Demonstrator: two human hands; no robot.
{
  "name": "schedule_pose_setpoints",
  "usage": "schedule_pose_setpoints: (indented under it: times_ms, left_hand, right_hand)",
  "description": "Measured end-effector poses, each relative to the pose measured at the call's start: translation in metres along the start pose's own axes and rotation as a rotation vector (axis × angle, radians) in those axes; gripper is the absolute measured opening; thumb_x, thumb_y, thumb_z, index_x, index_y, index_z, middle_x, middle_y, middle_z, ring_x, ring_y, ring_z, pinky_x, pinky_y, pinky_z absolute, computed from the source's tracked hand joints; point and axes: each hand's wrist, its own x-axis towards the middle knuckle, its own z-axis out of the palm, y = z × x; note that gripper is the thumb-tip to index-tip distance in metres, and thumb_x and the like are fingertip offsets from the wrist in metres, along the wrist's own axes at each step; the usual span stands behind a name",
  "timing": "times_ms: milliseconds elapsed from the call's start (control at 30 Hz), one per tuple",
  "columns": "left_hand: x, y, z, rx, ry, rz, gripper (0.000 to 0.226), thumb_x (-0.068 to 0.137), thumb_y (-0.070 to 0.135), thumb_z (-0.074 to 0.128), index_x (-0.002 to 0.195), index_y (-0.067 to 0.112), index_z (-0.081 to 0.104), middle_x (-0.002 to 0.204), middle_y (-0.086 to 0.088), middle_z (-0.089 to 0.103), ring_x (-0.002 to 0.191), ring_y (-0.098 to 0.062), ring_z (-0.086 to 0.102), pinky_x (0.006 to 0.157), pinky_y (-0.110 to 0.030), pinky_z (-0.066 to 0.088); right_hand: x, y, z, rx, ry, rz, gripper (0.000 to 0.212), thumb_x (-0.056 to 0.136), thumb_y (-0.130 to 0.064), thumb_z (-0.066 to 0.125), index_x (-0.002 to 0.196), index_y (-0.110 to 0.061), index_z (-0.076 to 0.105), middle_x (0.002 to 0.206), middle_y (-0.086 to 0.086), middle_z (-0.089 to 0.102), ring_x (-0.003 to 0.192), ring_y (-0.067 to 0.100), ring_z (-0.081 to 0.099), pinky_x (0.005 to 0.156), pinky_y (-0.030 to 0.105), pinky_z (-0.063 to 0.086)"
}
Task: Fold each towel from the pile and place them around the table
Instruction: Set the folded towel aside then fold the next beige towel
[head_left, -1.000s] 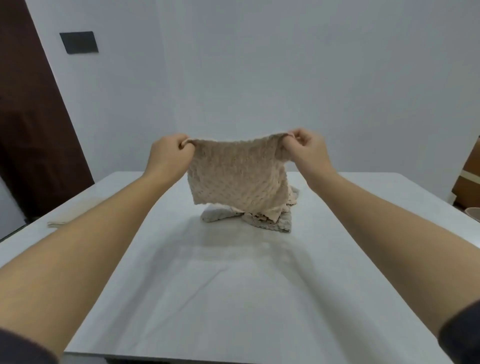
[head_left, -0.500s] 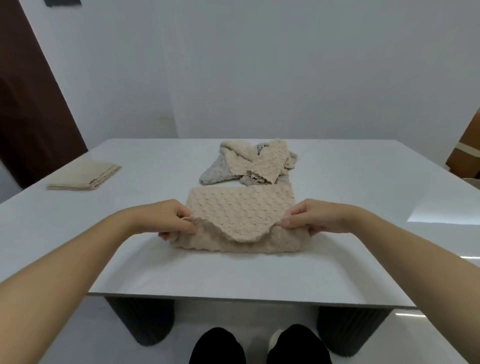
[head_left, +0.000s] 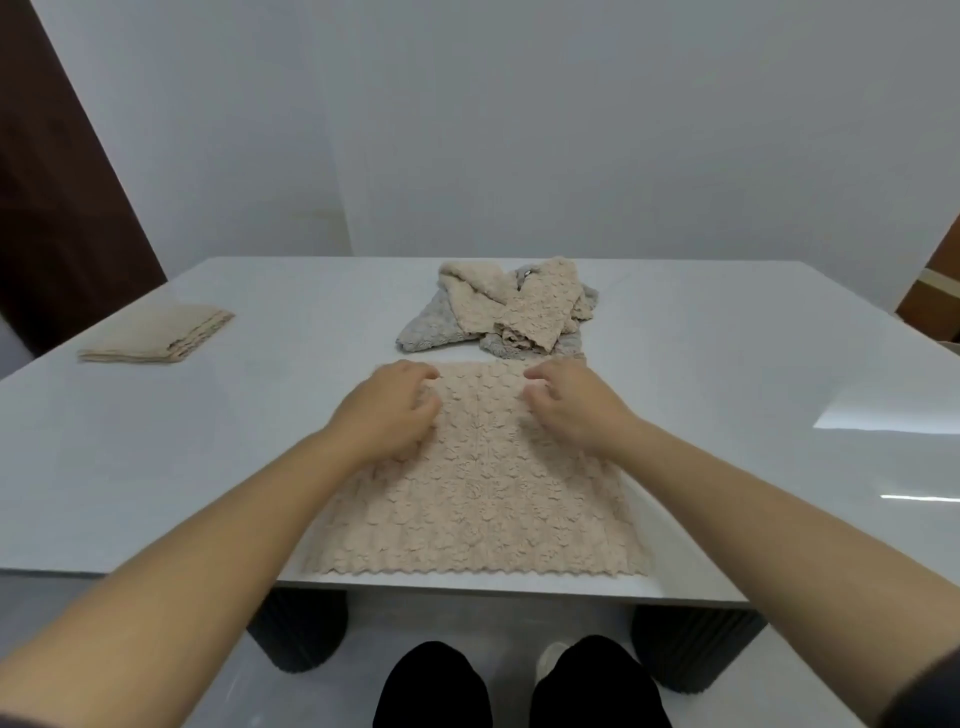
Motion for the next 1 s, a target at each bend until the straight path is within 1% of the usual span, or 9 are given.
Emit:
schedule_pose_setpoints:
  times_ms: [33,67,100,133,200,300,600,867,1000]
  left_hand:
    - [0.006,0.004,0.008,0.042,-0.032,0.022,0.048,0.101,0.037,0.036,0.145,0.022,0.039,0.153,0.002,0.036,0.141,-0.016,0.030,0.115,-0.039,0.025]
    - [0.011,0.006,0.015,0.094,-0.070,0.034,0.053,0.101,0.041,0.032,0.151,0.023,0.027,0.160,0.002,0.021,0.147,-0.015,0.015,0.120,-0.041,0.013]
    - [0.016,0.007,0.022,0.141,-0.111,0.027,0.058,0.102,0.045,0.028,0.155,0.025,0.017,0.163,0.002,0.007,0.150,-0.014,0.001,0.121,-0.044,0.002]
    - [0.019,0.006,0.028,0.178,-0.149,0.007,0.061,0.101,0.049,0.024,0.156,0.026,0.009,0.163,0.002,-0.004,0.149,-0.014,-0.008,0.120,-0.047,-0.004]
    - [0.023,0.001,0.038,0.222,-0.217,-0.043,0.066,0.100,0.055,0.019,0.156,0.028,-0.001,0.162,0.001,-0.012,0.149,-0.016,-0.013,0.119,-0.050,-0.007]
    - [0.023,-0.003,0.043,0.231,-0.260,-0.073,0.066,0.098,0.060,0.016,0.155,0.031,-0.002,0.163,0.001,-0.011,0.149,-0.017,-0.010,0.119,-0.051,-0.006]
    - [-0.001,0.012,0.049,0.235,-0.223,-0.083,0.068,0.096,0.063,0.015,0.155,0.034,-0.001,0.162,0.003,-0.012,0.149,-0.017,-0.011,0.119,-0.051,-0.007]
    - [0.008,0.024,0.051,0.208,-0.238,-0.099,0.068,0.096,0.062,0.017,0.155,0.032,0.000,0.163,0.001,-0.011,0.149,-0.018,-0.012,0.118,-0.053,-0.008]
    - [0.015,0.027,0.053,0.208,-0.241,-0.086,0.069,0.096,0.063,0.016,0.155,0.032,0.000,0.163,0.001,-0.010,0.149,-0.018,-0.012,0.118,-0.053,-0.008]
  right_hand:
    - [0.005,-0.003,0.010,-0.057,-0.040,0.002,0.047,0.102,-0.034,0.035,0.142,-0.010,0.045,0.150,0.008,0.042,0.137,0.024,0.036,0.115,0.042,0.027]
    - [0.009,-0.006,0.020,-0.124,-0.096,0.019,0.055,0.103,-0.041,0.031,0.150,-0.011,0.032,0.159,0.008,0.026,0.147,0.026,0.019,0.120,0.047,0.014]
    - [0.013,-0.006,0.028,-0.183,-0.152,0.050,0.063,0.102,-0.048,0.026,0.155,-0.014,0.019,0.163,0.007,0.010,0.150,0.027,0.003,0.121,0.051,0.002]
    - [0.017,-0.005,0.035,-0.224,-0.199,0.087,0.068,0.101,-0.055,0.021,0.157,-0.017,0.008,0.164,0.006,-0.003,0.150,0.028,-0.008,0.119,0.054,-0.004]
    - [0.020,-0.002,0.045,-0.273,-0.251,0.144,0.073,0.098,-0.062,0.016,0.157,-0.022,0.000,0.163,0.005,-0.013,0.148,0.029,-0.017,0.118,0.056,-0.007]
    - [0.019,0.001,0.048,-0.279,-0.253,0.158,0.074,0.097,-0.065,0.014,0.157,-0.024,-0.001,0.163,0.004,-0.012,0.148,0.029,-0.017,0.117,0.056,-0.008]
    - [-0.007,0.010,0.044,-0.275,-0.225,0.151,0.074,0.095,-0.067,0.015,0.156,-0.029,0.000,0.163,0.000,-0.011,0.149,0.027,-0.014,0.118,0.053,-0.010]
    - [0.002,0.013,0.035,-0.273,-0.250,0.205,0.067,0.098,-0.060,0.014,0.156,-0.029,0.002,0.164,0.002,-0.009,0.150,0.029,-0.011,0.118,0.055,-0.007]
    - [0.000,0.023,0.032,-0.286,-0.241,0.204,0.065,0.099,-0.059,0.015,0.156,-0.031,0.003,0.164,0.003,-0.009,0.150,0.028,-0.011,0.119,0.054,-0.007]
